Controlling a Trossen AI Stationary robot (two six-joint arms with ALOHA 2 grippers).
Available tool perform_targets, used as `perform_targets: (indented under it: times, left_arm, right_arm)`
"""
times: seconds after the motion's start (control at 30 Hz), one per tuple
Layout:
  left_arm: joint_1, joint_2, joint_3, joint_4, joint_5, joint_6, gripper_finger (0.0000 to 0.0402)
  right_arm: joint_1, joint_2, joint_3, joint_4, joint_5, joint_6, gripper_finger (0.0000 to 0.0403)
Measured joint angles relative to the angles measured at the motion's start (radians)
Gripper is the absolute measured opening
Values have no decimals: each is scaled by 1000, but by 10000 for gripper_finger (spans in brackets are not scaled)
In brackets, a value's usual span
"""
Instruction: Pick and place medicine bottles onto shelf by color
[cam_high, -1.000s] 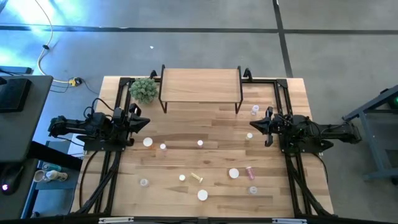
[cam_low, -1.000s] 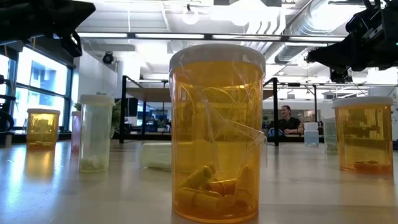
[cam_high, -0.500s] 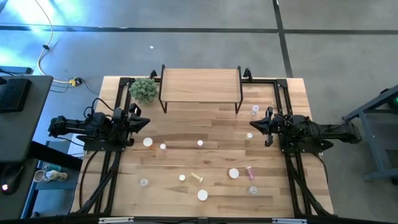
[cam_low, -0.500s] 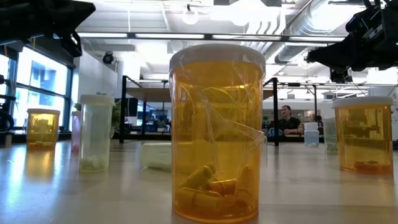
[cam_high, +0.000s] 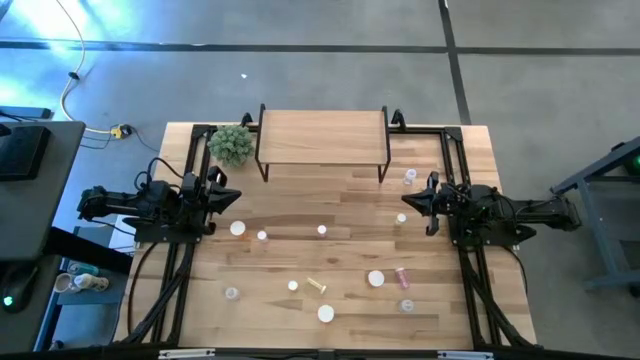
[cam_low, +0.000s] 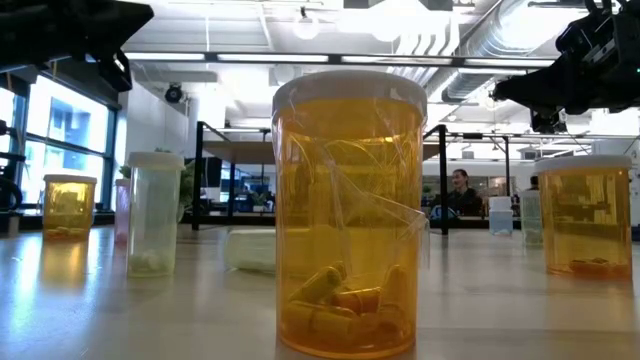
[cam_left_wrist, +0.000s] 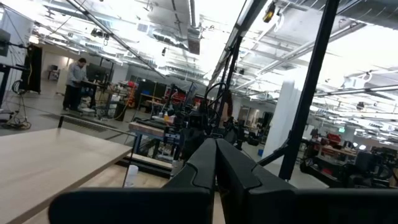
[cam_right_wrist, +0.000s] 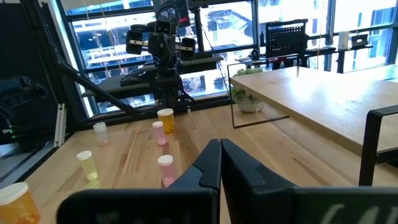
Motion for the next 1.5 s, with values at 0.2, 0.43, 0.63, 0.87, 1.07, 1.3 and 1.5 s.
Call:
perform_targets:
  times: [0.2, 0.43, 0.63, 0.87, 1.07, 1.3, 1.5]
  left_arm:
    - [0, 0, 0, 0, 0, 0, 0]
    - [0, 0, 0, 0, 0, 0, 0]
    - [0, 0, 0, 0, 0, 0, 0]
    - [0, 0, 0, 0, 0, 0, 0]
    - [0, 0, 0, 0, 0, 0, 0]
    - [0, 0, 0, 0, 0, 0, 0]
    - [0, 0, 0, 0, 0, 0, 0]
  right_arm:
    - [0, 0, 0, 0, 5, -1, 0]
    - [0, 0, 0, 0, 4, -1, 0]
    - [0, 0, 0, 0, 4, 0, 0]
    - [0, 0, 0, 0, 3, 0, 0]
    - [0, 0, 0, 0, 3, -2, 0]
    - [0, 0, 0, 16, -4, 3, 0]
    - [0, 0, 0, 17, -5, 96, 0]
